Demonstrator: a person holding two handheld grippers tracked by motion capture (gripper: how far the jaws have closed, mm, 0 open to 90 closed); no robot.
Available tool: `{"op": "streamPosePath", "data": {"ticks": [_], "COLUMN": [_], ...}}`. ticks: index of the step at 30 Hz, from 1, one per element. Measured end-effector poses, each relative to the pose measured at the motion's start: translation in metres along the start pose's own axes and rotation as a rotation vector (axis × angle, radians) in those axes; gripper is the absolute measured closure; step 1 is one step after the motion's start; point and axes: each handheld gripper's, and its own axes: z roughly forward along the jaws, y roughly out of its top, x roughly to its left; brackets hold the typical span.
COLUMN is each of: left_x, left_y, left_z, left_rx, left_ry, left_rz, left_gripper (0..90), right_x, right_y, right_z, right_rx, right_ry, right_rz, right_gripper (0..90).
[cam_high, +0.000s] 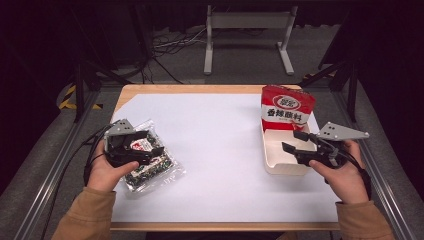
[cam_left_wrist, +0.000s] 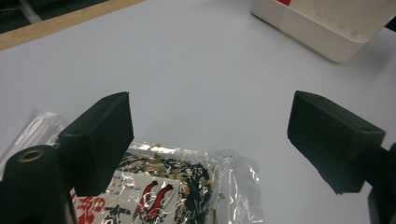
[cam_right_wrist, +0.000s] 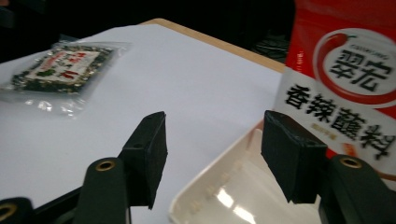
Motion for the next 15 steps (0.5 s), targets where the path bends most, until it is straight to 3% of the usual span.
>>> {"op": "streamPosePath", "data": {"ticks": [4,6,8,12,15], "left_x": [0.003,0.005,0.008,0.014,0.019], "left_y": [0.000,-0.001,-0.002,-0.004,-0.006], "left_z": [-0.006,-0.008,-0.011,-0.015,-0.018], "left_rx": [0.008,0.004,-0.021,-0.037,-0.039], "left_ry": [0.026,0.032,0.070,0.110,0.112], "left_rz": [-0.017,-0.008,0.024,0.025,0.019], "left_gripper": [23.9,29.3,31.1,30.5,28.5], "right_x": [0.013,0.016,0.024,0.030,0.035], "right_y": [0.002,0.002,0.003,0.001,-0.003], "right_z": [0.004,0.005,0.009,0.013,0.017], "right_rx": [-0.003,-0.005,-0.028,-0.059,-0.064], "right_ry": [0.038,0.040,0.057,0.076,0.086], "right_rz": [-0.005,-0.014,-0.027,-0.030,-0.039], "right_gripper": [44.6,44.6,45.3,45.0,44.5]}}
